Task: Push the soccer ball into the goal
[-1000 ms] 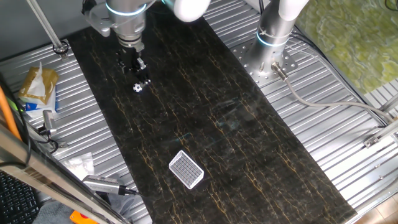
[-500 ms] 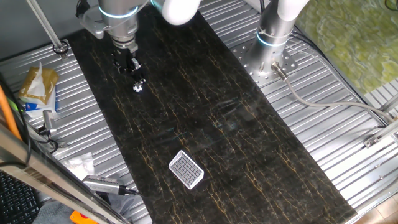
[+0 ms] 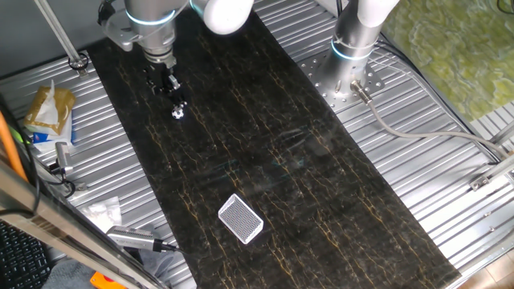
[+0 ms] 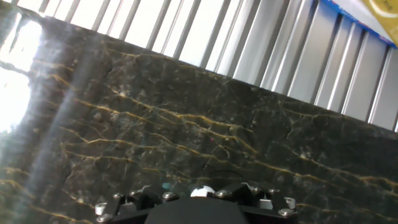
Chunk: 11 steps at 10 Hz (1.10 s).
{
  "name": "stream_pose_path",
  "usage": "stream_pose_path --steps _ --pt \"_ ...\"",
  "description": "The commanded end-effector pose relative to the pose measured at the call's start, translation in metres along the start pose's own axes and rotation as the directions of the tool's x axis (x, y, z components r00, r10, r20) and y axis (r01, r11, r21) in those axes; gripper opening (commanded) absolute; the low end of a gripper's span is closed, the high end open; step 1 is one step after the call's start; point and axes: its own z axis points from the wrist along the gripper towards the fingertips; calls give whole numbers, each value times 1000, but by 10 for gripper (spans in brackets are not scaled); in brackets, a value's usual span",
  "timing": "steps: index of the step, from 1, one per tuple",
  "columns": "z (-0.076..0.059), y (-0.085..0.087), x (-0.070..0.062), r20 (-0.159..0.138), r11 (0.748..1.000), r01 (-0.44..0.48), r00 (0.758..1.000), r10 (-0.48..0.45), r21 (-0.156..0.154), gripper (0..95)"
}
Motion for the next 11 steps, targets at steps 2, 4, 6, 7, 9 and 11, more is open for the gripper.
stream_pose_path --steps 2,4,6,7,9,11 --pt "7 1 2 3 1000 -7 1000 7 -3 760" --pt "15 2 3 2 1000 -8 1000 8 -7 760" --pt "21 3 4 3 1000 -24 1000 24 -14 760" --pt "21 3 4 1 1000 -21 1000 21 -16 760" --pt "21 4 6 -3 1000 -17 1000 17 -14 760" --pt "22 5 8 -1 1000 -13 1000 13 -11 760"
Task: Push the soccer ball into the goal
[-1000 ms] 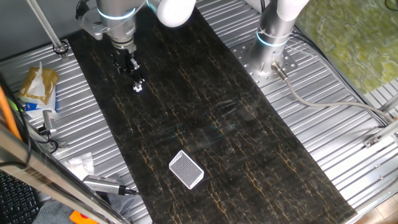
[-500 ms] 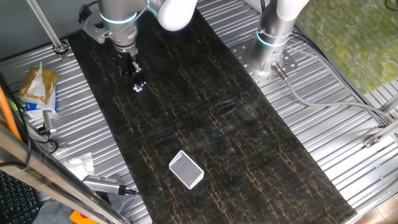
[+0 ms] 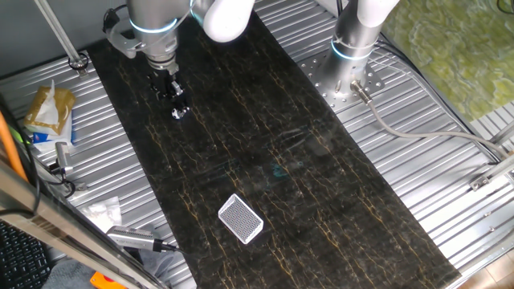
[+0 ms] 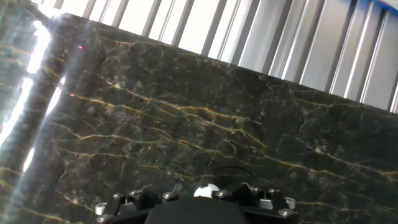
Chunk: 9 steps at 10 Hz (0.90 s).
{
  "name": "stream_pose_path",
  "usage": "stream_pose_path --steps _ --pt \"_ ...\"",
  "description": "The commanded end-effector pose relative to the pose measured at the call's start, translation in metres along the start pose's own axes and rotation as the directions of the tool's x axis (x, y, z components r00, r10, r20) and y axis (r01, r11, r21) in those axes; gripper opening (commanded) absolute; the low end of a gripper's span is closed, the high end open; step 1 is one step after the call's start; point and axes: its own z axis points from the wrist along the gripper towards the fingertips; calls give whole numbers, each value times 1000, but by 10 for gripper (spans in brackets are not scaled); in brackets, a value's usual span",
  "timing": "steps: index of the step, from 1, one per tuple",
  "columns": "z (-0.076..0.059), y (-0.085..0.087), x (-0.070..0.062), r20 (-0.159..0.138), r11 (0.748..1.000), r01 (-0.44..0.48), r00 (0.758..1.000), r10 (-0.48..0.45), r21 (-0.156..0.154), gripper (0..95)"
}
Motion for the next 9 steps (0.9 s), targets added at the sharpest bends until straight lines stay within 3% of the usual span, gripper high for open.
stream_pose_path --steps 1,6,9 --pt "1 1 2 4 1000 7 1000 -7 9 760" --pt "6 8 12 27 1000 10 1000 -10 8 760" --pt "7 11 14 25 1000 10 1000 -11 18 760"
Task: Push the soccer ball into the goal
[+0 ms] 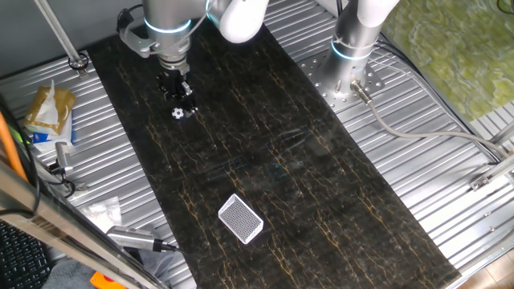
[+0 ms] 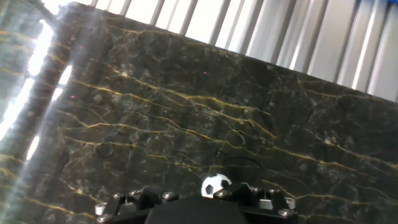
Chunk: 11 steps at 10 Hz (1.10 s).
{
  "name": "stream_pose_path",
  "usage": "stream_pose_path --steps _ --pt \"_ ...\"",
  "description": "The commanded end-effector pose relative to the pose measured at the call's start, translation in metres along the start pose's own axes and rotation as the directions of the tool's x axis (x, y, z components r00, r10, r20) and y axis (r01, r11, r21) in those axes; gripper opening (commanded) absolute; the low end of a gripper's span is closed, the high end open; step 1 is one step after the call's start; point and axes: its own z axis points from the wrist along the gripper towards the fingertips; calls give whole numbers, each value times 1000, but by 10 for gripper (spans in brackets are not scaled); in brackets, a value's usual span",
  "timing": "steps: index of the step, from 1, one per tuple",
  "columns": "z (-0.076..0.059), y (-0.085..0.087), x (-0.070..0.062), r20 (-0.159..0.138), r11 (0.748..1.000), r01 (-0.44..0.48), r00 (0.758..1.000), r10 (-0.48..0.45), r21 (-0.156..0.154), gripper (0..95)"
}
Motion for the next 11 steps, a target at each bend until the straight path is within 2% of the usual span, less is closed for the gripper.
stream_pose_path --steps 1,2,3,4,5,6,8,9,10,11 --pt "1 -1 0 -10 1000 -8 1000 9 9 760" --pt "1 -1 0 -3 1000 -2 1000 2 -21 760" --pt "1 -1 0 -8 1000 -4 1000 3 -19 760" --pt "1 -1 0 -27 1000 -10 1000 10 -17 760" --pt "1 -1 0 -66 999 -47 997 47 -10 760" --pt "1 -1 0 -79 998 -62 995 63 12 760" --pt "1 -1 0 -78 997 -72 994 73 18 760" --pt "1 -1 0 -90 996 -76 993 80 43 760" --pt "1 -1 0 -93 996 -72 993 77 55 950" --pt "1 -1 0 -92 996 -67 993 72 52 760"
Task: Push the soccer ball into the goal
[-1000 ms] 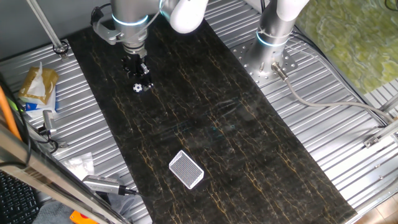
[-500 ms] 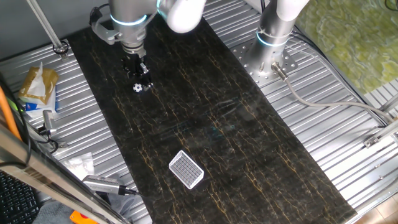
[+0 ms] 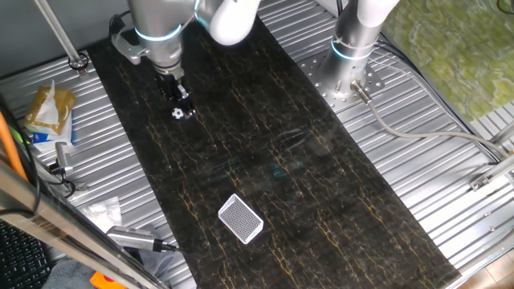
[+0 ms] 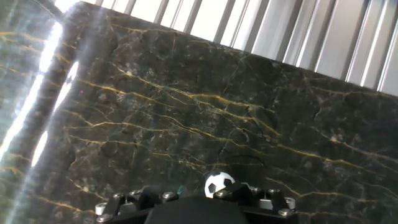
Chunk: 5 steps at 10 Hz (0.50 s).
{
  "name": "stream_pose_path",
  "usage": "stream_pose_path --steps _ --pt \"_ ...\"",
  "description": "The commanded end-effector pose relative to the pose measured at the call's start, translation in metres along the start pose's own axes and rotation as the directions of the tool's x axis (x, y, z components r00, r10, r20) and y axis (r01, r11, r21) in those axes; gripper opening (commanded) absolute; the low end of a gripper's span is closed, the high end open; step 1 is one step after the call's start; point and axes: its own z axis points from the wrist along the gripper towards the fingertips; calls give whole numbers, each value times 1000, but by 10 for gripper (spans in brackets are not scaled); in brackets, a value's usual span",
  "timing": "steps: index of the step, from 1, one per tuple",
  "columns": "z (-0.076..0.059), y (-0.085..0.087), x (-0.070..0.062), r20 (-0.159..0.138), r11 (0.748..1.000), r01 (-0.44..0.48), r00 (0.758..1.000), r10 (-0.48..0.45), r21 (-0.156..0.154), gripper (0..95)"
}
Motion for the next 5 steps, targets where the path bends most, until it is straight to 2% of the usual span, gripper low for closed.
stream_pose_path --steps 1,5 --pt "0 -1 2 0 1000 18 1000 -18 15 760" --pt "0 -1 2 -1 999 45 999 -45 13 760"
